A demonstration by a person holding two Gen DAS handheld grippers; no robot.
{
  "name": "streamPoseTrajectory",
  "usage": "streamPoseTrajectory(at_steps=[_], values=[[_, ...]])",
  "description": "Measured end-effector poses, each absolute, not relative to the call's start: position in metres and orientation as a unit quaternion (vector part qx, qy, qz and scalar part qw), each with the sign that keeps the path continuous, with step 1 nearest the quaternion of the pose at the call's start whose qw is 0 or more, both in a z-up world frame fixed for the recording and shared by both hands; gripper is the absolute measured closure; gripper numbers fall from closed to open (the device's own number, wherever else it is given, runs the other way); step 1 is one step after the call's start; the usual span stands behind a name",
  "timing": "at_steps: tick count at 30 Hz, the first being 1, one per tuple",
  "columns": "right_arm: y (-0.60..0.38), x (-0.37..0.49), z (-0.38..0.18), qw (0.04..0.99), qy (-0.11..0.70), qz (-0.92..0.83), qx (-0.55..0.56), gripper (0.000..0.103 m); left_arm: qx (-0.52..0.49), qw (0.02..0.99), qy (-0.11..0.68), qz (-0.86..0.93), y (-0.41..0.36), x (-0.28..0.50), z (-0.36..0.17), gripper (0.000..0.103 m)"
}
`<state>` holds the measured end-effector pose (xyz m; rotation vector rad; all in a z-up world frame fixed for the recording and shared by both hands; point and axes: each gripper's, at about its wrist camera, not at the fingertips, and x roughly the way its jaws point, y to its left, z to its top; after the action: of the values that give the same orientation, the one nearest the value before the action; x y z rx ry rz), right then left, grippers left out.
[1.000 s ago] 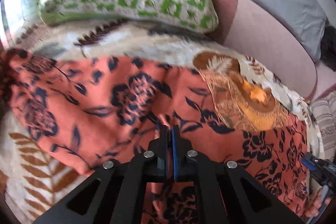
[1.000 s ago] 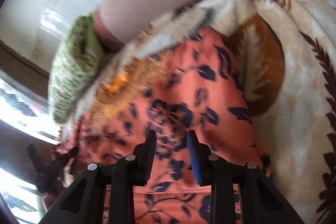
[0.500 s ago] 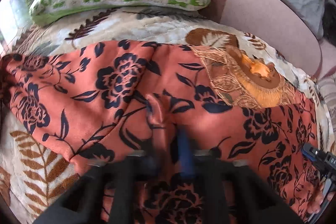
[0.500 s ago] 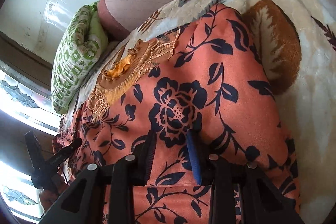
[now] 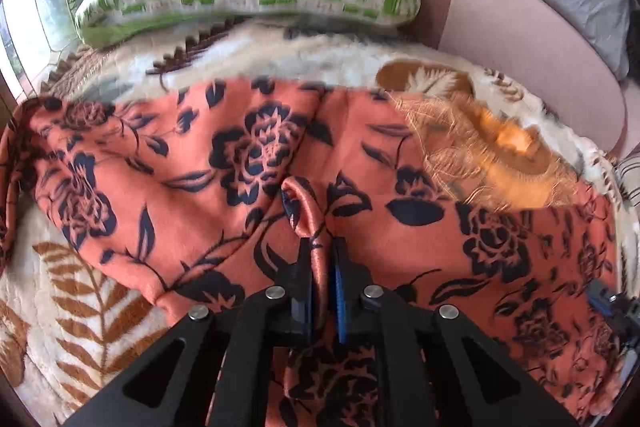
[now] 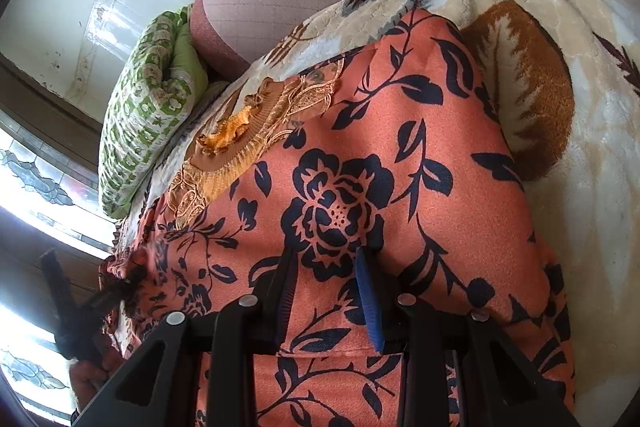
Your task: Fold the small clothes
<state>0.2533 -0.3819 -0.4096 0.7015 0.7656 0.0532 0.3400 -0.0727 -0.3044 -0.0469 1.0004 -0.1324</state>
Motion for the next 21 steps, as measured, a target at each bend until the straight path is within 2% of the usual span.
streamPoseTrajectory(at_steps=[1, 4, 5, 8, 10, 12, 15, 18, 21], values=[[-0.382, 0.253, -0.41, 0.868, 0.366, 0.026, 0.335, 0.069, -0.018, 0.875, 0.48, -0.06, -0.073, 0.339, -0.301, 0.092], [-0.384, 0.254, -0.41, 0.865, 0.367, 0.027, 0.34, 0.069, -0.027, 0.878, 0.475, -0.048, -0.065, 0.333, -0.296, 0.078], [-0.384, 0.254, -0.41, 0.864, 0.367, 0.027, 0.343, 0.069, -0.035, 0.878, 0.475, -0.043, -0.058, 0.33, -0.295, 0.069], [-0.387, 0.255, -0.412, 0.862, 0.366, 0.029, 0.348, 0.069, -0.065, 0.885, 0.46, -0.016, -0.028, 0.309, -0.284, 0.067], [-0.387, 0.254, -0.412, 0.862, 0.364, 0.03, 0.351, 0.069, -0.087, 0.894, 0.44, 0.011, -0.001, 0.294, -0.274, 0.058], [-0.388, 0.252, -0.412, 0.863, 0.362, 0.031, 0.352, 0.069, -0.124, 0.907, 0.401, 0.04, 0.033, 0.279, -0.263, 0.04], [-0.388, 0.249, -0.412, 0.86, 0.361, 0.028, 0.361, 0.069, -0.157, 0.91, 0.374, 0.09, 0.09, 0.253, -0.252, 0.027], [-0.376, 0.242, -0.397, 0.87, 0.355, 0.029, 0.342, 0.068, -0.148, 0.904, 0.379, 0.131, 0.141, 0.237, -0.251, 0.026], [-0.353, 0.233, -0.37, 0.898, 0.299, 0.087, 0.31, 0.067, -0.18, 0.886, 0.402, 0.146, 0.196, 0.228, -0.255, 0.026]])
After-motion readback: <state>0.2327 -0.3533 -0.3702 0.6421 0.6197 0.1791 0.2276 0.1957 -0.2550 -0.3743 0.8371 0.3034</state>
